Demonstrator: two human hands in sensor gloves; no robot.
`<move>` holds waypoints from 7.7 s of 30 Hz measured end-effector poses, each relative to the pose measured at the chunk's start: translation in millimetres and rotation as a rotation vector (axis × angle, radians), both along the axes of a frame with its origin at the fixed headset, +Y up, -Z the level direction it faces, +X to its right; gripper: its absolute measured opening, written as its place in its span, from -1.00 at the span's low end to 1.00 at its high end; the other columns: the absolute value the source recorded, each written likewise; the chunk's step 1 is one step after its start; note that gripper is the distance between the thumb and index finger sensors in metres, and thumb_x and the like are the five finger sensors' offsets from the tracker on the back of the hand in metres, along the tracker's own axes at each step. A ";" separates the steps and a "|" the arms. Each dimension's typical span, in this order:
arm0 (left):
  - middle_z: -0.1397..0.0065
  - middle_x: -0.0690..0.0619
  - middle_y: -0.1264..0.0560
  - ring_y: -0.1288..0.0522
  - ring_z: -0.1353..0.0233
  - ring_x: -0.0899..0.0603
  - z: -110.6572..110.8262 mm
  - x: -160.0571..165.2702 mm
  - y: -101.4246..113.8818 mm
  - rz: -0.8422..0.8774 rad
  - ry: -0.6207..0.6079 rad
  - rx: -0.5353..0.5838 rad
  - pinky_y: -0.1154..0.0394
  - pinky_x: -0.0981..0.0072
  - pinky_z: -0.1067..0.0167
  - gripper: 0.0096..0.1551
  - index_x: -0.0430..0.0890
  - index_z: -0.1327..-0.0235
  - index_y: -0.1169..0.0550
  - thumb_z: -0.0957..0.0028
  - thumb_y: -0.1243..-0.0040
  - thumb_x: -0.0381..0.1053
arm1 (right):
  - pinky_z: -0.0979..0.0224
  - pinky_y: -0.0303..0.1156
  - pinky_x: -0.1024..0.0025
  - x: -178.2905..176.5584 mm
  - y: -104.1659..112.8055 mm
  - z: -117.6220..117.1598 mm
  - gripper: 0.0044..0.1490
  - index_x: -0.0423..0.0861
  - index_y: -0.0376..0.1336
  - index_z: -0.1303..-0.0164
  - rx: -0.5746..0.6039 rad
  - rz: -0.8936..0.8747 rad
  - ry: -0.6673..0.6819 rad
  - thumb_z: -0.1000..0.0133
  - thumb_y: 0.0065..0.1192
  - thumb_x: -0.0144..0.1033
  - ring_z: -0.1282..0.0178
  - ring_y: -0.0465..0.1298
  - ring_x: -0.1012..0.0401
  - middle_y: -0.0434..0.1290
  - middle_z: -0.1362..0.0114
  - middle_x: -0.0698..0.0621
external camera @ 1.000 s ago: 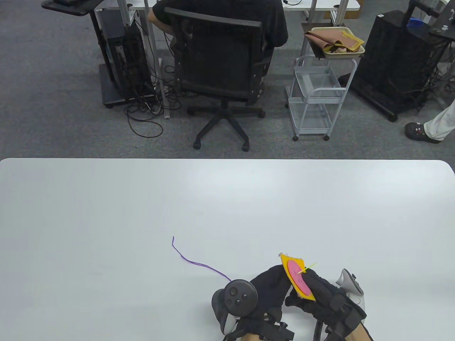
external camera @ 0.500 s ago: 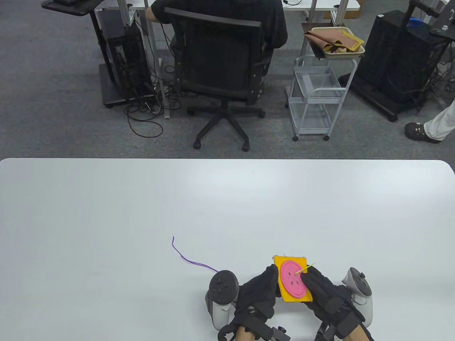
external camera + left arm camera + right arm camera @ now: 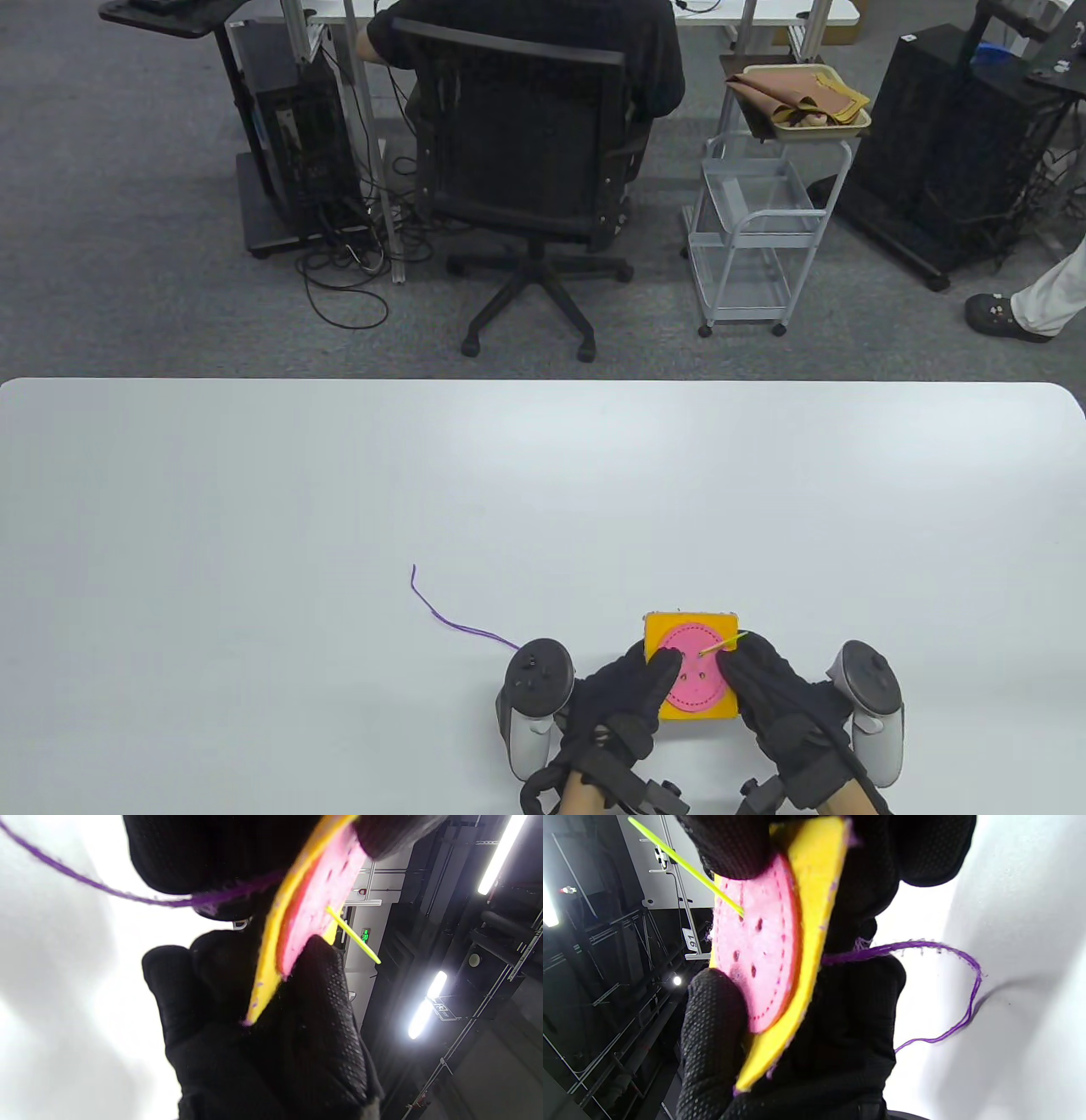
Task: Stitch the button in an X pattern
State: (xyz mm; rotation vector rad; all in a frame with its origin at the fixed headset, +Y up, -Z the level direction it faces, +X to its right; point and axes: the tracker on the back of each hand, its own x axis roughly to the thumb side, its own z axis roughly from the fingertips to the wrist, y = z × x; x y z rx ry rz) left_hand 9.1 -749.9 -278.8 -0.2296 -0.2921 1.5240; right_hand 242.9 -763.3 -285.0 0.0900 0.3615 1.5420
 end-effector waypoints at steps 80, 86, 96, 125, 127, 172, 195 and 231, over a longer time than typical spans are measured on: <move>-0.17 -0.10 -0.71 -0.71 -0.10 -0.21 -6.9 -28.9 2.2 -0.280 0.208 0.077 -0.61 -0.10 -0.01 -0.44 -0.19 -0.24 -0.59 -0.16 -0.02 0.10 | -0.69 -0.12 -0.24 89.4 25.0 -4.2 -0.56 0.02 0.10 -0.32 0.036 -0.230 -0.353 -0.25 0.01 -0.17 -0.58 0.03 -0.07 -0.04 -0.62 -0.18; -0.16 -0.09 -0.72 -0.72 -0.09 -0.20 -7.5 -41.6 2.4 -0.289 0.263 0.076 -0.61 -0.10 0.00 -0.45 -0.18 -0.23 -0.60 -0.16 -0.02 0.10 | -0.70 -0.12 -0.23 98.6 25.2 -3.7 -0.56 0.05 0.11 -0.32 0.030 -0.267 -0.376 -0.25 0.01 -0.15 -0.59 0.03 -0.05 -0.04 -0.62 -0.16; -0.15 -0.09 -0.72 -0.72 -0.08 -0.20 -7.0 -58.8 1.2 -0.256 0.324 0.061 -0.61 -0.09 0.01 -0.45 -0.18 -0.22 -0.60 -0.16 -0.02 0.10 | -0.70 -0.12 -0.23 105.0 23.3 -3.7 -0.57 0.07 0.07 -0.34 0.007 -0.330 -0.383 -0.27 -0.03 -0.15 -0.59 0.03 -0.04 -0.04 -0.62 -0.15; -0.09 -0.07 -0.78 -0.77 -0.01 -0.18 -4.3 -35.2 2.8 -0.274 0.248 0.073 -0.65 -0.07 0.08 -0.40 -0.13 -0.30 -0.56 -0.17 0.01 0.17 | -0.57 0.26 -0.07 33.1 35.5 3.0 -0.53 0.05 0.12 -0.35 0.195 -0.023 -0.231 -0.23 0.00 -0.18 -0.11 0.48 0.15 0.49 -0.12 0.02; -0.09 -0.06 -0.78 -0.77 -0.01 -0.18 -3.7 -32.5 3.3 -0.266 0.235 0.072 -0.65 -0.06 0.07 -0.40 -0.14 -0.31 -0.55 -0.17 0.02 0.17 | -0.57 0.26 -0.07 25.7 34.9 4.3 -0.56 0.08 0.20 -0.30 0.210 0.013 -0.226 -0.21 0.07 -0.19 -0.11 0.48 0.14 0.50 -0.12 0.01; -0.51 -0.22 -0.45 -0.50 -0.40 -0.34 5.0 16.7 -1.1 -0.151 -0.050 -0.040 -0.45 -0.22 -0.25 -0.34 -0.02 -0.58 -0.27 -0.18 -0.02 0.06 | -0.56 0.26 -0.06 -23.4 41.1 25.5 -0.49 -0.02 0.14 -0.34 0.481 0.674 -0.155 -0.19 0.10 -0.20 -0.03 0.47 0.15 0.47 -0.04 -0.01; -0.38 -0.12 -0.59 -0.61 -0.30 -0.26 3.4 8.9 2.8 -0.241 0.065 0.052 -0.51 -0.16 -0.20 -0.40 -0.16 -0.42 -0.43 -0.15 -0.02 0.05 | -0.56 0.27 -0.08 -27.7 38.4 26.7 -0.36 -0.05 0.12 -0.38 0.500 0.664 -0.111 -0.15 0.13 -0.02 -0.08 0.49 0.13 0.48 -0.10 -0.02; -0.22 -0.06 -0.69 -0.69 -0.18 -0.21 -4.4 -3.4 -5.0 -0.079 -0.098 -0.032 -0.57 -0.12 -0.11 -0.46 -0.13 -0.29 -0.54 -0.16 -0.01 0.09 | -0.64 -0.04 -0.30 -0.7 26.1 3.0 -0.39 -0.04 0.24 -0.42 0.213 0.090 0.083 -0.19 0.06 -0.05 -0.51 0.16 -0.11 0.10 -0.58 -0.25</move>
